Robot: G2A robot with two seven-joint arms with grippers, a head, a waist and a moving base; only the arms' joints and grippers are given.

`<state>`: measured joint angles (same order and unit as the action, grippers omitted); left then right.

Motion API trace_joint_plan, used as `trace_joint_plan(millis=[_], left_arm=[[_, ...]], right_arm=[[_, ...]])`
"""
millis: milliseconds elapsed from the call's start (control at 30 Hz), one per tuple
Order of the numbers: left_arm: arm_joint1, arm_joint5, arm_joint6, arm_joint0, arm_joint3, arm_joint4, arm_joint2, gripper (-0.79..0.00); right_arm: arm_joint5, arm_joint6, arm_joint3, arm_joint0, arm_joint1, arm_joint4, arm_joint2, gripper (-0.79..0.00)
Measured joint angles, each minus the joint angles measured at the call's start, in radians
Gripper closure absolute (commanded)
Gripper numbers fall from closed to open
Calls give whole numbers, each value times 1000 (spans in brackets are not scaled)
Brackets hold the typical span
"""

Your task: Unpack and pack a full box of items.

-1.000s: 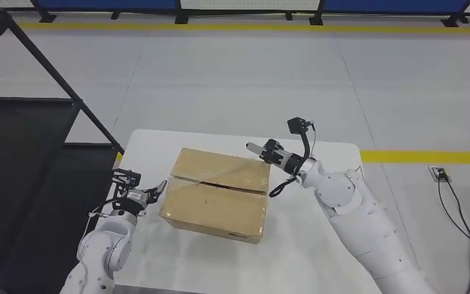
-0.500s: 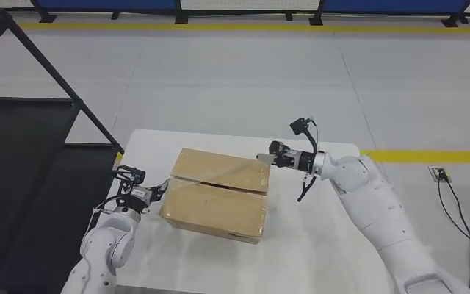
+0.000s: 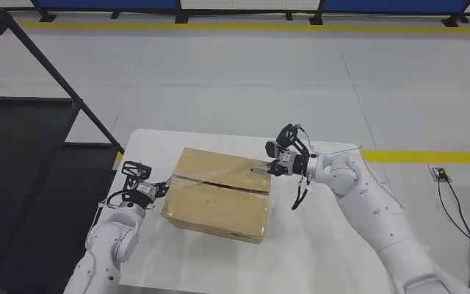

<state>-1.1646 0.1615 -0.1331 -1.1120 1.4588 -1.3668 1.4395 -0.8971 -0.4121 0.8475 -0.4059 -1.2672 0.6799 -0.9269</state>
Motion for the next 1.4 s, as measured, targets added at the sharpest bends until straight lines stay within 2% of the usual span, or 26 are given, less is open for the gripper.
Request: trace_joint_plan(millis=[33, 100, 167, 200, 333, 500, 533, 600, 933, 1400], left_arm=[[0, 1, 0, -2, 2, -1, 1, -785], [1, 5, -1, -6, 6, -4, 2, -785], [1, 10, -2, -8, 8, -7, 0, -785], [1, 14, -3, -9, 9, -9, -1, -785], [1, 25, -3, -12, 13, -15, -6, -785], [0, 28, -3, -12, 9, -17, -9, -785], [0, 29, -3, -12, 9, -17, -9, -785], [0, 27, -7, -11, 8, -20, -9, -785], [-1, 33, -6, -18, 35, -31, -15, -785], [0, 87, -6, -28, 46, -48, -28, -785]], right_arm=[[-20, 12, -11, 7, -2, 16, 6, -785], [-60, 36, -36, 24, -8, 38, 20, -588], [-71, 51, -54, 39, -14, 57, 31, -483], [-73, 62, -63, 47, -18, 70, 39, -394], [-71, 98, -86, 67, -29, 104, 59, -252], [-55, 112, -117, 91, -41, 132, 78, -206], [-55, 112, -122, 95, -42, 135, 80, -163], [-59, 111, -130, 102, -45, 138, 84, -12], [-116, 150, -99, 87, -31, 138, 71, 0], [-115, 238, 189, -47, 69, 143, 25, 0]])
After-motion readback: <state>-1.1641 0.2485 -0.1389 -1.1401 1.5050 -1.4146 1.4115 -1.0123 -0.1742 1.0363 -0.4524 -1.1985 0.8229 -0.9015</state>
